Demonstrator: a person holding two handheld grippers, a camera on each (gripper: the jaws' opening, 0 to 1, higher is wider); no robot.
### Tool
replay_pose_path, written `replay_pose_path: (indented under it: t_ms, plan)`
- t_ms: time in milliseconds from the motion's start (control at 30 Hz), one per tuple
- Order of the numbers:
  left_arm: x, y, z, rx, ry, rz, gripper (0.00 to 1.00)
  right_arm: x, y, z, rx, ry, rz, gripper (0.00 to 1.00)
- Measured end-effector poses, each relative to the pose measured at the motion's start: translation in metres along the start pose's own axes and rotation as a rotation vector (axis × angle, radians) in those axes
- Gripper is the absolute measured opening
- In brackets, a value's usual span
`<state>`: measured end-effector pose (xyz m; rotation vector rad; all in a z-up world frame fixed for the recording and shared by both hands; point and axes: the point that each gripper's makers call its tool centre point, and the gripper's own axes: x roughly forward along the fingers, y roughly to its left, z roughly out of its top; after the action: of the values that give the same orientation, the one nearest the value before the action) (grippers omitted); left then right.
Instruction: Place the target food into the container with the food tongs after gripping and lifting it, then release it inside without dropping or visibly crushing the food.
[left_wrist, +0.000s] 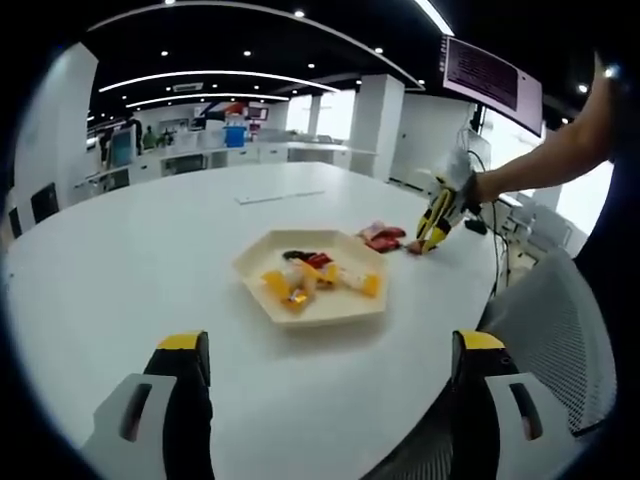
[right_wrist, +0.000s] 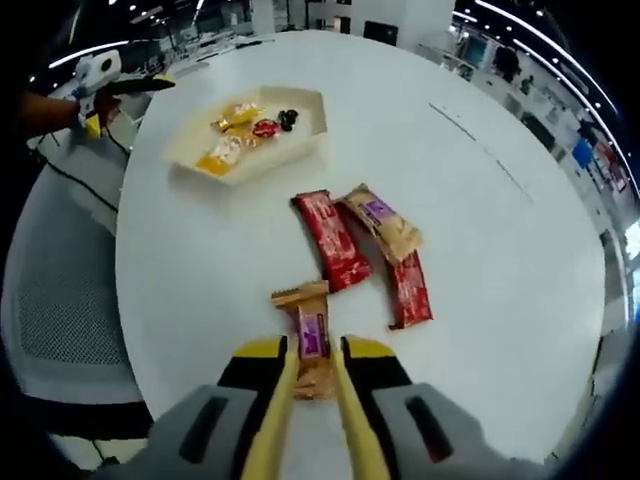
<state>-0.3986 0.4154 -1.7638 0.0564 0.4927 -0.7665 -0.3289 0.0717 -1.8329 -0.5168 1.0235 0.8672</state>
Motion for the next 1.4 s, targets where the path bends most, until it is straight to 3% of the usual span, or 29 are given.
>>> replay_pose_path:
  t_ms: [33, 467, 833, 1033, 1400]
  plan:
    - [0.0, 0.0, -0.001, 0.003, 0.005, 0.001, 0.97, 0.0, -0.001, 0.002, 0.032, -0.011, 0.001, 0.19]
    - [0.0, 0.0, -0.001, 0.015, 0.007, 0.005, 0.97, -0.012, -0.001, 0.003, 0.012, -0.041, -0.004, 0.2]
    - [-0.001, 0.0, 0.001, 0.02, -0.004, 0.008, 0.97, -0.043, -0.017, 0.021, -0.018, -0.065, -0.038, 0.2]
    - [-0.004, -0.003, 0.009, -0.008, -0.043, -0.013, 0.99, -0.057, -0.025, 0.035, -0.029, -0.089, -0.057, 0.2]
    - [-0.003, -0.004, 0.009, -0.004, -0.049, -0.018, 0.99, -0.069, -0.027, 0.051, -0.056, -0.102, -0.073, 0.2]
